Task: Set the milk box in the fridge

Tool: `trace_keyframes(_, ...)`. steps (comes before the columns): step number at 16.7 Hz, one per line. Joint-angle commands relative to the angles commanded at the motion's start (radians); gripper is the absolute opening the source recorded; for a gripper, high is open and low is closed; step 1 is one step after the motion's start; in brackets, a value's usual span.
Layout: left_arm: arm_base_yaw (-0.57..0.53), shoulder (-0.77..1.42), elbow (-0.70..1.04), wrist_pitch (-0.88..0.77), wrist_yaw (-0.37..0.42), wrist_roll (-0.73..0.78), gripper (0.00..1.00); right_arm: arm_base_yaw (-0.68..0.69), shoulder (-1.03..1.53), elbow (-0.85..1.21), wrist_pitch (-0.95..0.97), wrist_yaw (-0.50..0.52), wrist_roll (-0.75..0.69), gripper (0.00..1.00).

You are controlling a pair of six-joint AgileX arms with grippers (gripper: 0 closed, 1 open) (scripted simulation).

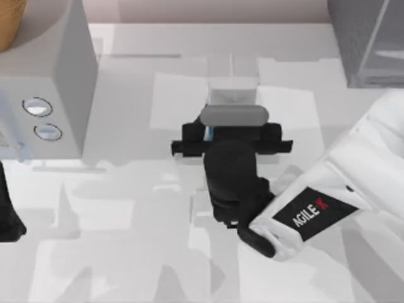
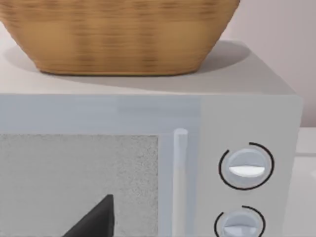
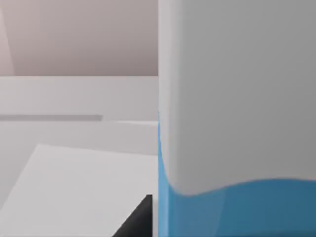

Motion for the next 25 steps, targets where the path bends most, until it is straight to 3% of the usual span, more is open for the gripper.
trace_keyframes(10, 0.0, 0.0, 0.0, 0.0, 0.0, 0.0, 1.0, 0.002, -0.022, 0.001, -0.036, -0.001, -0.003, 0.0)
trace_keyframes(21, 0.0, 0.0, 0.0, 0.0, 0.0, 0.0, 1.0, 0.002, -0.372, 0.102, -0.472, -0.006, 0.004, 0.0)
trace_keyframes(25, 0.0, 0.0, 0.0, 0.0, 0.0, 0.0, 1.0, 0.002, -0.419, 0.114, -0.536, -0.006, 0.005, 0.0)
